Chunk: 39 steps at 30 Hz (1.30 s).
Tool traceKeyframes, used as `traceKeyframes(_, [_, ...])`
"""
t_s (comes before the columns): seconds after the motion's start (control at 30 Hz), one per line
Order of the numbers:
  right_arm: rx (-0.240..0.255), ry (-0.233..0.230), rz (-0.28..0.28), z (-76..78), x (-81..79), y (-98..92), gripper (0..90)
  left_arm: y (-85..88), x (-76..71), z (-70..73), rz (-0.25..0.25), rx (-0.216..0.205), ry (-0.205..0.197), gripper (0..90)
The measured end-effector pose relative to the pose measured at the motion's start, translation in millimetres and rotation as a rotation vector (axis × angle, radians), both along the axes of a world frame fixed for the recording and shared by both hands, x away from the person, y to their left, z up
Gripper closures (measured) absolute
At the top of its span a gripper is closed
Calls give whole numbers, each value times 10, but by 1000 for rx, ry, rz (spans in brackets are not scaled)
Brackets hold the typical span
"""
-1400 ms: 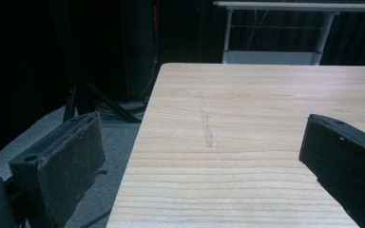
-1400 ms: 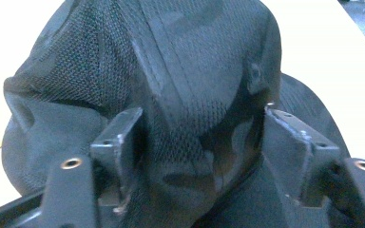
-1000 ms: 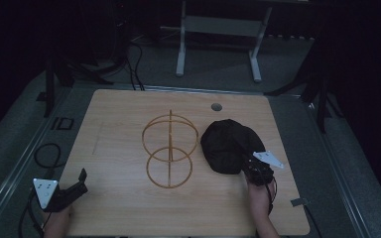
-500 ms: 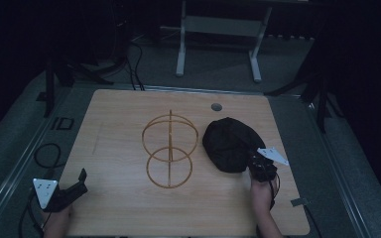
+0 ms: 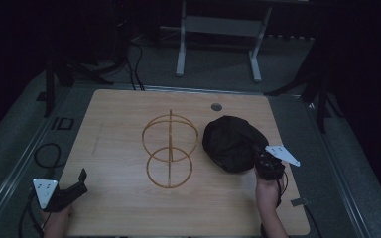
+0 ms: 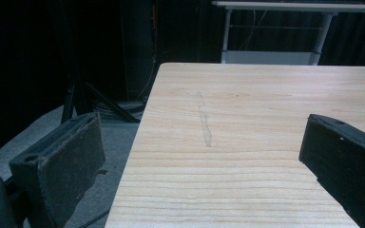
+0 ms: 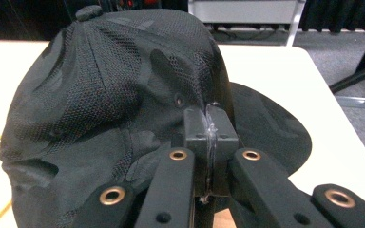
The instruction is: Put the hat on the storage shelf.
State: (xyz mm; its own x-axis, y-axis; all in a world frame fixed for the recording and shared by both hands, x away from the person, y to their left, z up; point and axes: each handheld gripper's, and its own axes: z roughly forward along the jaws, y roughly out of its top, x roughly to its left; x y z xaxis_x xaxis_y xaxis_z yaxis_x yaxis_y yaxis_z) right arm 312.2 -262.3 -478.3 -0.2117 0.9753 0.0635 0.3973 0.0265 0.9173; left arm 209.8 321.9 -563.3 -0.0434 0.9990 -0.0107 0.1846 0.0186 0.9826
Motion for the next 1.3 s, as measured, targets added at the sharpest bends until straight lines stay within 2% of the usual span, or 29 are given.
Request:
traceKeyframes(0.17, [46,-43,4,199,-55,-65,894,-7,-1,-1,-6,9,0,18])
traceKeyframes(0.2, [58,-57,9,279,-76,-80,894,-8,-2,-1,-7,10,-2,18])
traceKeyframes(0.23, [58,-57,9,279,-76,-80,894,-8,-1,-1,-6,10,-2,18])
traceKeyframes(0.3, [77,-80,16,400,-99,-106,897,-8,-1,-2,-7,10,-2,18])
traceKeyframes(0.33, [77,-80,16,400,-99,-106,897,-9,-1,-2,-6,11,-2,18])
traceKeyframes(0.37, [82,-98,17,485,-116,-116,898,-10,-1,-2,-6,11,-2,18])
traceKeyframes(0.4, [82,-98,17,485,-116,-116,898,-11,0,-3,-7,12,-3,18])
traceKeyframes(0.63, [77,-151,27,743,-142,-127,898,-5,-1,-2,-6,7,-2,18])
traceKeyframes(0.93, [76,-236,47,1110,-207,-82,899,-5,0,-2,-7,6,-3,18])
traceKeyframes(1.1, [93,-290,78,1338,-265,-11,899,-4,1,-2,-6,4,-2,18])
traceKeyframes(1.3, [110,-313,122,1486,-302,76,899,-6,4,-4,-12,9,0,18])
